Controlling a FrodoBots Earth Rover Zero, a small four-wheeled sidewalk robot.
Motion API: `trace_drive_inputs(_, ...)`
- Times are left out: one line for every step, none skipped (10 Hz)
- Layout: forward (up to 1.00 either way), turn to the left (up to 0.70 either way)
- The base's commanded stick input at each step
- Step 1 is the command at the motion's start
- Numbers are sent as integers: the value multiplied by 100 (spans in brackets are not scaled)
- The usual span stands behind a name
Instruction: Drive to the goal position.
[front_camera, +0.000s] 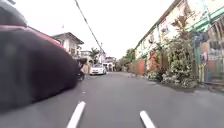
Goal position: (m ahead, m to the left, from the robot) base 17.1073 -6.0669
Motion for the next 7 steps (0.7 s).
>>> trace_drive_inputs(70,0)
trace_drive_inputs(70,0)
trace_drive_inputs(70,0)
trace_drive_inputs(70,0)
trace_drive_inputs(70,0)
trace_drive_inputs(70,0)
trace_drive_inputs(70,0)
